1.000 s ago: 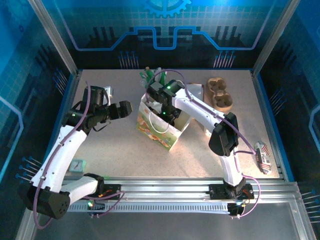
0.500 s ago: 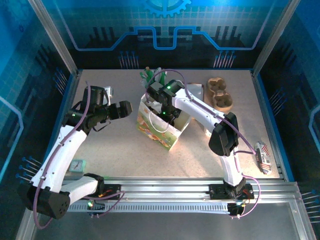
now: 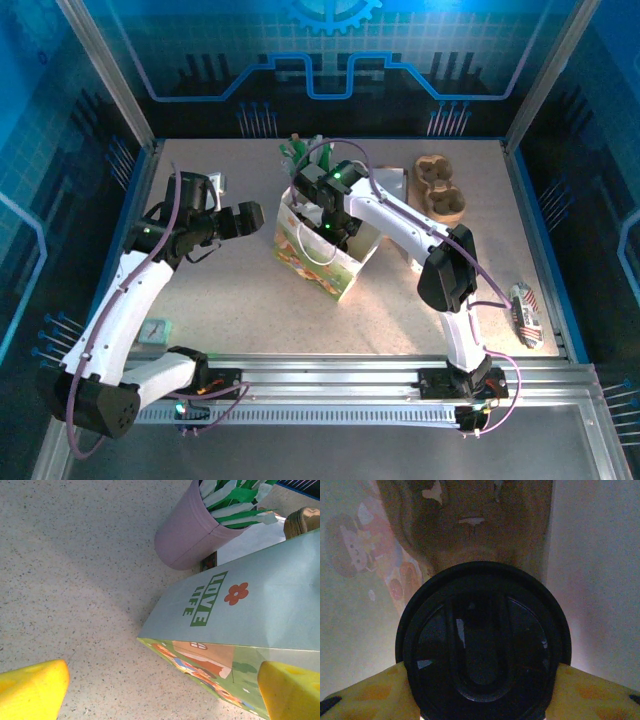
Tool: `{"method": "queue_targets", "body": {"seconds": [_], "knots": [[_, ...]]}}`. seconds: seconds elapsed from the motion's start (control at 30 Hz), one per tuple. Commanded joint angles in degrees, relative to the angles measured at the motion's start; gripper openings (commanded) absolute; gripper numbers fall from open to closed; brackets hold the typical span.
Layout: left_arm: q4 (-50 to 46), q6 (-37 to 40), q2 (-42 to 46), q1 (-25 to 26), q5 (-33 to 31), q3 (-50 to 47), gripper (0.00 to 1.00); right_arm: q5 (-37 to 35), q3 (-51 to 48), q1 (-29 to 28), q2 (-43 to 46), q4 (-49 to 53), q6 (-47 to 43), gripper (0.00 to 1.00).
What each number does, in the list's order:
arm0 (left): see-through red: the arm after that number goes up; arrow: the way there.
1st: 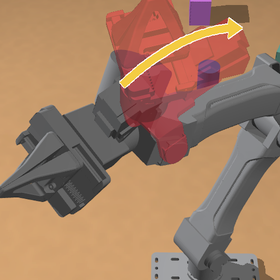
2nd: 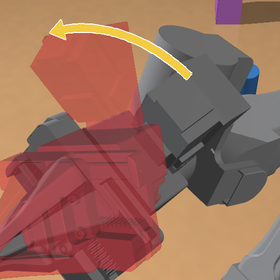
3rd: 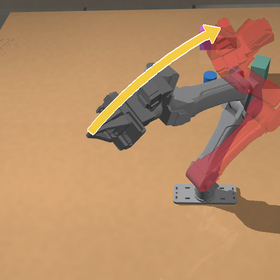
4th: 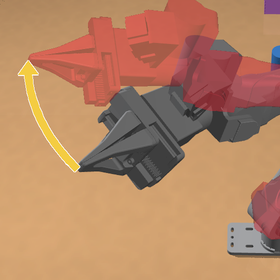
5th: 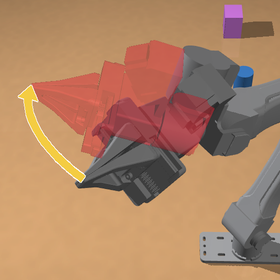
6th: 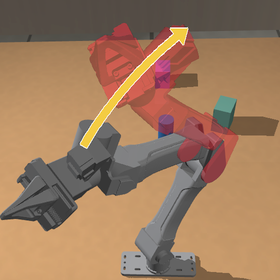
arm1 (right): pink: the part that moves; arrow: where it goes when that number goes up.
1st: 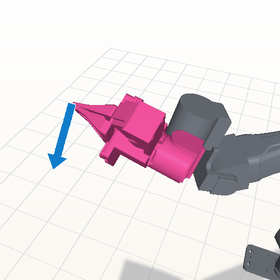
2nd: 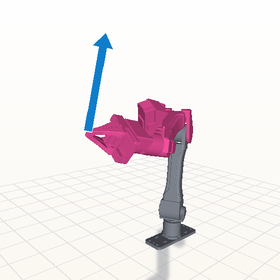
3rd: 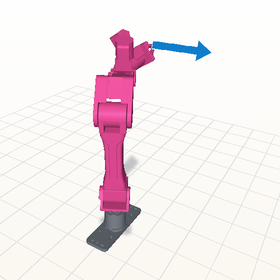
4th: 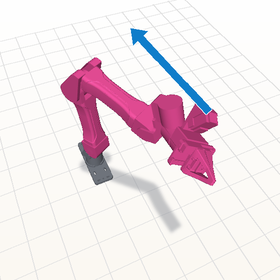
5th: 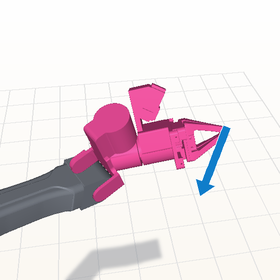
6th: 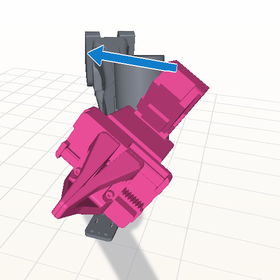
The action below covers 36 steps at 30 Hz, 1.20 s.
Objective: Pack the takeout coffee
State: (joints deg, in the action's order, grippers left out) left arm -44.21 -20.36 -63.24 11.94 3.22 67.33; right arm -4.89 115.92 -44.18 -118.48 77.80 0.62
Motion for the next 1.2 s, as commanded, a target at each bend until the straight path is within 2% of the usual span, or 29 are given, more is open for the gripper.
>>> {"method": "queue_targets", "body": {"seconds": [0.0, 1.17], "knots": [[1.05, 1.7, 1.33, -0.61, -0.94, -0.8, 0.98, 0.31, -1.33, 0.15, -0.88, -0.46, 0.99, 0.39], [1.11, 2.08, 1.63, -0.61, -1.44, -1.17, 0.98, 0.41, -3.02, 0.67, -0.98, -1.95, 0.96, 0.38]]}}
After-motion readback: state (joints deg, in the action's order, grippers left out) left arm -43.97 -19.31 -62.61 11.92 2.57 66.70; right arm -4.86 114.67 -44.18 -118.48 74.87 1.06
